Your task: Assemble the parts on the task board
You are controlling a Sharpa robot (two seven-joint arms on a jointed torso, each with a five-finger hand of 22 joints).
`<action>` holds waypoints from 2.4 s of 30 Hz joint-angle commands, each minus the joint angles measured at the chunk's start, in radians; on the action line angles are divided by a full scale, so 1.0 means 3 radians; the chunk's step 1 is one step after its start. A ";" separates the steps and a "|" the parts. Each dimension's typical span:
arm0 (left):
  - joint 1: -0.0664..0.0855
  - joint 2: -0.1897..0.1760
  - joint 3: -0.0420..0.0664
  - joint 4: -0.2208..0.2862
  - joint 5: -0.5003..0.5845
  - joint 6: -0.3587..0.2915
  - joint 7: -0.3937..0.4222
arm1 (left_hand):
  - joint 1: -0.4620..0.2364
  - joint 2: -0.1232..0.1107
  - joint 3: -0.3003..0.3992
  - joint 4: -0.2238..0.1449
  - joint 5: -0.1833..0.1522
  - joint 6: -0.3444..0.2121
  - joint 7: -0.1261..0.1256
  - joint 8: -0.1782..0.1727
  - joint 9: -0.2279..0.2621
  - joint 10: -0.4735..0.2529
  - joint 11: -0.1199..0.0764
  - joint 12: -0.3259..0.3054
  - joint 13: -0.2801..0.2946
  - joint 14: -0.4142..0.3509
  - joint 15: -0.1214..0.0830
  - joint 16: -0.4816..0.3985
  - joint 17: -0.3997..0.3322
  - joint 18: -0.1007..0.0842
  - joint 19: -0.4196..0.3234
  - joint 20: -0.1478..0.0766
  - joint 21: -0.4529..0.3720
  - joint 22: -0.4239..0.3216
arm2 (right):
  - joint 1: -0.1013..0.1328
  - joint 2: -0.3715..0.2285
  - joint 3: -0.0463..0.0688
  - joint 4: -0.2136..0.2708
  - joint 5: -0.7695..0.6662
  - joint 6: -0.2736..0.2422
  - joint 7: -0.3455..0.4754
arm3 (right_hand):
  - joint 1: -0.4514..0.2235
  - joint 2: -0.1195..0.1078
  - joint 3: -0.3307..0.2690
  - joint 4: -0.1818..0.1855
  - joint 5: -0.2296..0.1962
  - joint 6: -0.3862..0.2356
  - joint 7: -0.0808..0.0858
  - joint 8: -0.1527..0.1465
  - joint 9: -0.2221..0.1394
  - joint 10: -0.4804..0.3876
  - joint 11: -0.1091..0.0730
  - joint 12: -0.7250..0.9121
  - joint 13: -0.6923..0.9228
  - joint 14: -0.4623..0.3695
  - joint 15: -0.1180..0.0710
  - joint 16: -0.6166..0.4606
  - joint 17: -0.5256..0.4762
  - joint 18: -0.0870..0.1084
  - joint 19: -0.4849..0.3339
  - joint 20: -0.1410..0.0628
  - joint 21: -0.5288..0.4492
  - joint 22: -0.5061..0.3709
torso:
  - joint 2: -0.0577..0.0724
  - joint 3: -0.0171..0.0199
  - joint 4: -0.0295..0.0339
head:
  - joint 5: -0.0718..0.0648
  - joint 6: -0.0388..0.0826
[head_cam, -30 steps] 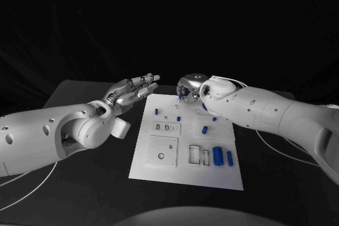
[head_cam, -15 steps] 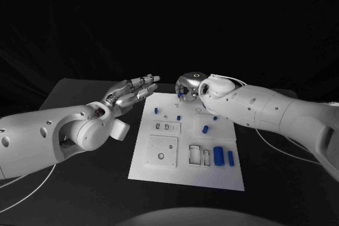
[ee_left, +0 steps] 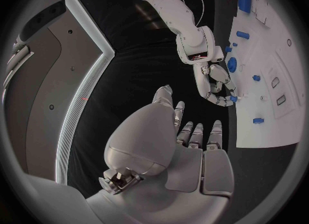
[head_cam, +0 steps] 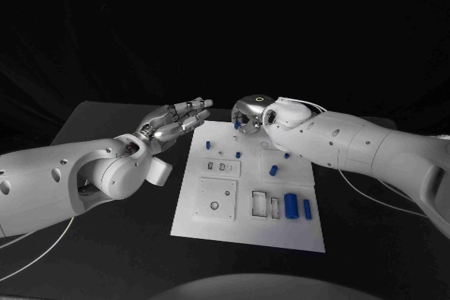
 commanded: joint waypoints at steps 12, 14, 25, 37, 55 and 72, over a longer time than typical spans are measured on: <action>0.0005 0.0007 0.0004 -0.0006 -0.0015 0.0021 0.0016 | 0.0034 -0.0003 0.0020 0.0008 0.0019 0.0028 0.0009 0.0024 0.0005 0.0004 0.0021 0.0009 0.0004 0.0014 0.0024 0.0023 0.0005 0.0057 0.0006 0.0030 0.0018 -0.0022 | -0.0005 -0.0022 -0.0003 0.0039 -0.0102 0.0135 -0.0057 | -0.0004 0.0007 0.0035 -0.0021 0.0035 -0.0020 -0.0002 -0.0052 0.0003 0.0006 -0.0036 -0.0057 0.0002 -0.0048 0.0013 -0.0055 -0.0064 -0.0044 -0.0012 0.0029 -0.0013 0.0012 | -0.0009 -0.0007 0.0002 | 0.0001 -0.0036; 0.0005 0.0010 0.0003 -0.0008 -0.0015 0.0024 0.0016 | 0.0034 -0.0003 0.0020 0.0008 0.0019 0.0028 0.0009 0.0024 0.0005 0.0004 0.0021 0.0009 0.0004 0.0014 0.0024 0.0023 0.0005 0.0057 0.0006 0.0030 0.0018 -0.0022 | -0.0006 -0.0028 -0.0003 0.0043 -0.0111 0.0139 -0.0062 | -0.0005 0.0006 0.0038 -0.0021 0.0037 -0.0018 -0.0002 -0.0054 0.0004 0.0000 -0.0035 -0.0065 0.0001 -0.0050 0.0015 -0.0057 -0.0067 -0.0044 -0.0012 0.0030 -0.0013 0.0013 | -0.0010 -0.0009 0.0002 | -0.0001 -0.0040; 0.0005 0.0018 0.0003 -0.0017 -0.0015 0.0032 0.0005 | 0.0035 -0.0003 0.0020 0.0008 0.0022 0.0026 0.0012 0.0025 0.0004 0.0005 0.0023 0.0009 0.0004 0.0015 0.0026 0.0024 0.0006 0.0057 0.0007 0.0031 0.0019 -0.0022 | -0.0012 -0.0061 -0.0003 0.0057 -0.0123 0.0144 -0.0074 | -0.0016 0.0000 0.0045 -0.0023 0.0045 0.0001 -0.0002 -0.0059 0.0015 -0.0024 -0.0027 -0.0099 -0.0003 -0.0058 0.0020 -0.0065 -0.0080 -0.0042 -0.0020 0.0036 -0.0021 0.0012 | -0.0012 -0.0012 0.0010 | -0.0002 -0.0060; 0.0005 0.0023 0.0003 -0.0030 -0.0015 0.0040 0.0001 | 0.0037 -0.0002 0.0021 0.0008 0.0026 0.0026 0.0013 0.0027 0.0004 0.0005 0.0025 0.0009 0.0004 0.0016 0.0028 0.0026 0.0006 0.0057 0.0008 0.0032 0.0020 -0.0022 | -0.0017 -0.0064 -0.0003 0.0091 -0.0094 0.0237 -0.0064 | -0.0079 -0.0030 0.0064 -0.0002 -0.0100 -0.0106 -0.0041 -0.0161 0.0019 -0.0139 -0.0003 -0.0262 -0.0047 -0.0090 0.0044 -0.0095 -0.0127 -0.0033 -0.0058 0.0058 -0.0064 -0.0010 | -0.0018 -0.0016 0.0013 | -0.0004 -0.0089; 0.0004 0.0024 0.0003 -0.0052 -0.0015 0.0047 0.0005 | 0.0040 -0.0001 0.0022 0.0008 0.0030 0.0022 0.0013 0.0028 0.0003 0.0004 0.0026 0.0008 0.0003 0.0015 0.0029 0.0025 0.0006 0.0057 0.0008 0.0033 0.0019 -0.0022 | 0.0005 -0.0349 -0.0003 0.0344 -0.0063 -0.0193 -0.0007 | -0.0087 -0.0081 -0.0249 0.0020 -0.0755 -0.1386 -0.0383 -0.0634 -0.0805 -0.0890 0.0106 -0.1109 -0.0175 -0.0525 0.0156 -0.0426 -0.0709 0.0093 -0.0517 0.0173 -0.0625 -0.0468 | -0.0022 -0.0019 0.0011 | -0.0015 -0.0089; 0.0002 0.0034 0.0001 -0.0079 -0.0015 0.0055 0.0002 | 0.0046 0.0001 0.0025 0.0006 0.0037 0.0022 0.0017 0.0031 0.0003 0.0013 0.0030 0.0011 0.0006 0.0016 0.0030 0.0028 0.0007 0.0057 0.0010 0.0034 0.0022 -0.0021 | 0.0269 -0.1589 -0.0019 0.1506 0.0357 -0.0375 0.0038 | -0.0242 0.0037 -0.0522 0.0330 -0.0857 -0.0260 0.0002 -0.0415 -0.0649 0.1726 -0.0081 0.3349 0.3473 0.0052 0.0123 0.0289 0.0833 -0.0016 -0.0286 0.0223 -0.0439 0.0033 | -0.0020 -0.0016 0.0003 | -0.0020 -0.0045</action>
